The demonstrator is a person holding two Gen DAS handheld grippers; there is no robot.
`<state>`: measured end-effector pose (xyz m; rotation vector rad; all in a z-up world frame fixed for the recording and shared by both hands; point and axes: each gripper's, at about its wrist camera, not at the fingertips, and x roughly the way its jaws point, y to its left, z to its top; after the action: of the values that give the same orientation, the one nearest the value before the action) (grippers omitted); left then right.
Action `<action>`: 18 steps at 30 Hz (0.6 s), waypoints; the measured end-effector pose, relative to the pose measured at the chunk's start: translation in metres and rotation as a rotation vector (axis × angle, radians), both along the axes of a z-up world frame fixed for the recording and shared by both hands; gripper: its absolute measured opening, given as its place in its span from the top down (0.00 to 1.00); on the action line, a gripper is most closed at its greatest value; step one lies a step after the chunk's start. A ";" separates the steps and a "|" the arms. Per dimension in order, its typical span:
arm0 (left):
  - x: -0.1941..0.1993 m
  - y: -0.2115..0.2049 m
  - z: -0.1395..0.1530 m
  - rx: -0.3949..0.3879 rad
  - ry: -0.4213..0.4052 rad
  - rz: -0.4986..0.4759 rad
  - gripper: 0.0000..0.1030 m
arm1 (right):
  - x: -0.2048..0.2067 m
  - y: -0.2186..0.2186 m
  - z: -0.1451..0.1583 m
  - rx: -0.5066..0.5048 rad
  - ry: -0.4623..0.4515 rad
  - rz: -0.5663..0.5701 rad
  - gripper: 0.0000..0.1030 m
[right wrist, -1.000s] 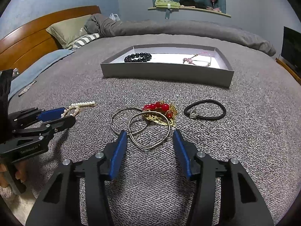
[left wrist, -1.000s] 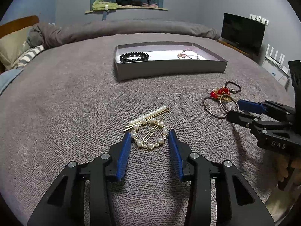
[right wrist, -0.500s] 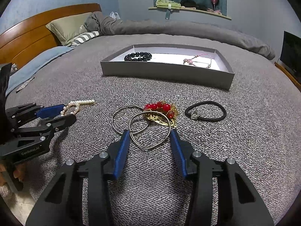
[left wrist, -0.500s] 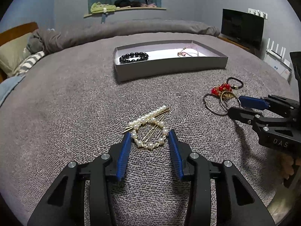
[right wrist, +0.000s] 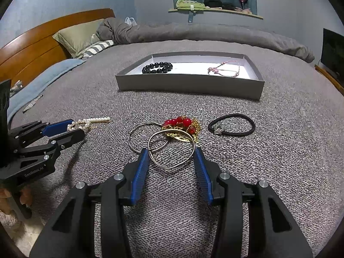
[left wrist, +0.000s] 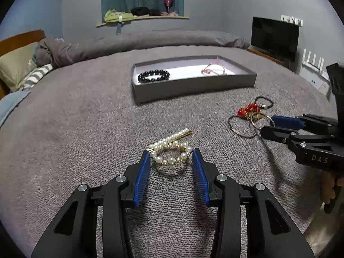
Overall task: Organize jewelry
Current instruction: 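Grasp the pearl hair clip with the left tool while the right tool grasps a silver hoop earring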
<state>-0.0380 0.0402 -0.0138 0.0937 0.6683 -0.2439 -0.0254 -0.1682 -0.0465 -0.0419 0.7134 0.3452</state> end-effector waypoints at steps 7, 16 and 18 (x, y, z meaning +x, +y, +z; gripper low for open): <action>-0.001 -0.001 0.005 -0.018 -0.017 -0.010 0.59 | -0.001 -0.008 0.010 0.034 -0.019 -0.012 0.58; 0.005 -0.001 0.001 -0.025 0.017 -0.022 0.59 | 0.004 -0.008 0.007 0.017 0.017 0.000 0.60; 0.006 -0.003 -0.001 -0.021 0.031 -0.029 0.59 | 0.007 -0.006 0.002 0.002 0.046 0.006 0.60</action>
<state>-0.0318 0.0376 -0.0145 0.0794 0.6955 -0.2813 -0.0183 -0.1745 -0.0444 -0.0344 0.7590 0.3533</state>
